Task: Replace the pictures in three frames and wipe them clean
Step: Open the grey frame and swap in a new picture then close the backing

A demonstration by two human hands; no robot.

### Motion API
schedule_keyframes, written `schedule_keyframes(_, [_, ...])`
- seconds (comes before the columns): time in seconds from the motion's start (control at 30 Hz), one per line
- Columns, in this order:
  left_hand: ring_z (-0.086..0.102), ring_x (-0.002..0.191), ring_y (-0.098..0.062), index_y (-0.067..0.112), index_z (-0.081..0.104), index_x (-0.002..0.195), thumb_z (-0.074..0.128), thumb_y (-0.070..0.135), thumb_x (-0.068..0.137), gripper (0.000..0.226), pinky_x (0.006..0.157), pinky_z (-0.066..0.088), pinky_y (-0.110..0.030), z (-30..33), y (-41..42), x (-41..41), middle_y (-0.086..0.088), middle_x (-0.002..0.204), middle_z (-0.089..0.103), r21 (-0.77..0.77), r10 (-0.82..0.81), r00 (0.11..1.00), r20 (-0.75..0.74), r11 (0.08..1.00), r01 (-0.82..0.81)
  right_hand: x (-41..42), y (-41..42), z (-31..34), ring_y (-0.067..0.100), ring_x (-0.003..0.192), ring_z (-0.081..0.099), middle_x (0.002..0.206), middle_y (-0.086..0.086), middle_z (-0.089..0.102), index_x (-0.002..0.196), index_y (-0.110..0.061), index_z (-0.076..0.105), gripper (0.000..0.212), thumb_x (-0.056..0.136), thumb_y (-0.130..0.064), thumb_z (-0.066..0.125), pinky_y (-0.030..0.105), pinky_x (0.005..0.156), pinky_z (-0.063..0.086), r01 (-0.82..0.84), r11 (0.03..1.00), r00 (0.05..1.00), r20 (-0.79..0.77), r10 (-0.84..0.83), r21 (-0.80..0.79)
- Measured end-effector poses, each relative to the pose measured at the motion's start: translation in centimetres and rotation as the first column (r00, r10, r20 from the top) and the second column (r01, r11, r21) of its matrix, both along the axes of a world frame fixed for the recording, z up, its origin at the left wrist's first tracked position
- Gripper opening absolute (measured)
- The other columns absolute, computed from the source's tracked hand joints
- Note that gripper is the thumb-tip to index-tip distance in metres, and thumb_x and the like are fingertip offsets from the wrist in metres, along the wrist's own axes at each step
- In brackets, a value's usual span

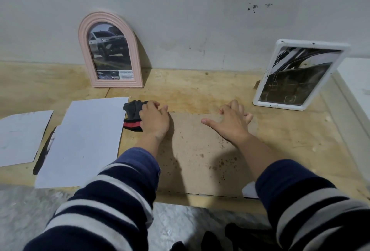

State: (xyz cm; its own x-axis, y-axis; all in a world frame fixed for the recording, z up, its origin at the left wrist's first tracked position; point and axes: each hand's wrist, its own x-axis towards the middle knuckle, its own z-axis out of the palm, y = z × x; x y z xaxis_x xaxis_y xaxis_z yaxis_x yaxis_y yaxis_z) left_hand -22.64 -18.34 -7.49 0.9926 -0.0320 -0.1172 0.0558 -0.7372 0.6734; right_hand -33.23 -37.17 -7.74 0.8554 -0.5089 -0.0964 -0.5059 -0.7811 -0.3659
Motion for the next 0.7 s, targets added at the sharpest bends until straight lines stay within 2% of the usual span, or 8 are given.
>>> schedule_keyframes(0.1, [0.052,0.104,-0.021,0.01,0.046,0.123,0.043,0.038,0.1,0.037,0.084,0.042,-0.035,0.0,1.1,-0.7,-0.004,0.116,0.054,-0.153,0.088,0.994,-0.066,0.983,-0.097,-0.1,0.1,0.0,0.015,0.109,0.033,0.11,-0.007,0.034,0.096,-0.029,0.049,0.059,0.069,-0.081,0.052,0.037,0.088,0.027,0.001,1.0,1.0,-0.01,-0.001,-0.006])
schedule_keyframes(0.2, [0.049,0.093,-0.02,0.009,0.048,0.118,0.04,0.038,0.1,0.035,0.079,0.036,-0.03,0.1,2.2,-1.5,-0.002,0.103,0.053,-0.148,0.14,0.977,-0.158,0.975,-0.164,-0.3,0.2,0.3,0.015,0.109,0.031,0.11,-0.006,0.034,0.096,-0.029,0.05,0.059,0.069,-0.081,0.052,0.037,0.088,0.026,0.012,1.0,1.0,0.001,-0.012,-0.015])
schedule_keyframes(0.3, [0.049,0.091,-0.022,0.012,0.054,0.1,0.035,0.033,0.103,0.029,0.078,0.035,-0.03,-0.3,3.1,-2.3,-0.002,0.095,0.054,-0.094,0.066,0.984,-0.167,0.992,-0.082,-0.7,0.5,0.7,0.017,0.112,0.03,0.112,-0.006,0.033,0.097,-0.031,0.052,0.051,0.074,-0.077,0.051,0.038,0.091,0.024,0.048,0.999,0.998,0.03,-0.047,-0.005])
schedule_keyframes(0.4, [0.046,0.092,-0.019,0.014,0.049,0.098,0.03,0.022,0.105,0.022,0.08,0.034,-0.029,-0.2,3.3,-3.3,-0.001,0.098,0.051,-0.179,0.078,0.988,-0.135,0.979,-0.102,-1.7,0.2,1.0,0.023,0.129,0.026,0.136,0.0,0.032,0.116,-0.036,0.055,0.038,0.089,-0.061,0.044,0.043,0.106,0.019,0.22,0.975,0.971,0.085,-0.221,0.027])
schedule_keyframes(0.47, [0.045,0.093,-0.018,0.014,0.048,0.1,0.026,0.021,0.106,0.024,0.08,0.035,-0.029,0.2,3.4,-3.8,-0.002,0.1,0.05,-0.211,0.1,0.99,-0.1,0.97,-0.119,-2.9,-0.6,1.3,0.03,0.135,0.028,0.148,0.006,0.029,0.138,-0.035,0.042,0.043,0.097,-0.048,0.037,0.048,0.109,0.021,0.394,0.914,0.912,0.081,-0.402,0.101])
schedule_keyframes(0.53, [0.045,0.093,-0.018,0.012,0.049,0.103,0.025,0.022,0.106,0.026,0.081,0.036,-0.03,0.6,3.5,-4.0,-0.003,0.101,0.05,-0.215,0.1,0.992,-0.071,0.97,-0.114,-4.3,-1.5,1.7,0.034,0.127,0.042,0.146,0.011,0.037,0.147,-0.026,0.029,0.048,0.101,-0.04,0.033,0.047,0.102,0.033,0.493,0.786,0.832,0.064,-0.552,0.372])
schedule_keyframes(0.63, [0.045,0.095,-0.019,0.008,0.053,0.111,0.024,0.023,0.106,0.033,0.082,0.034,-0.029,1.5,3.1,-3.9,-0.004,0.103,0.051,-0.217,0.073,0.996,-0.045,0.973,-0.082,-6.1,-2.3,1.7,0.03,0.111,0.052,0.135,0.011,0.051,0.142,-0.015,0.04,0.044,0.101,-0.033,0.036,0.037,0.088,0.042,0.485,0.57,0.753,0.014,-0.658,0.663])
schedule_keyframes(0.7, [0.048,0.103,-0.021,0.004,0.054,0.118,0.025,0.023,0.106,0.037,0.084,0.032,-0.028,2.5,2.6,-3.9,-0.005,0.106,0.05,-0.244,0.041,0.999,-0.031,0.969,-0.047,-7.3,-2.3,1.9,0.029,0.119,0.052,0.137,0.009,0.053,0.137,-0.012,0.048,0.042,0.099,-0.03,0.043,0.04,0.1,0.043,0.46,0.493,0.722,0.011,-0.691,0.739])
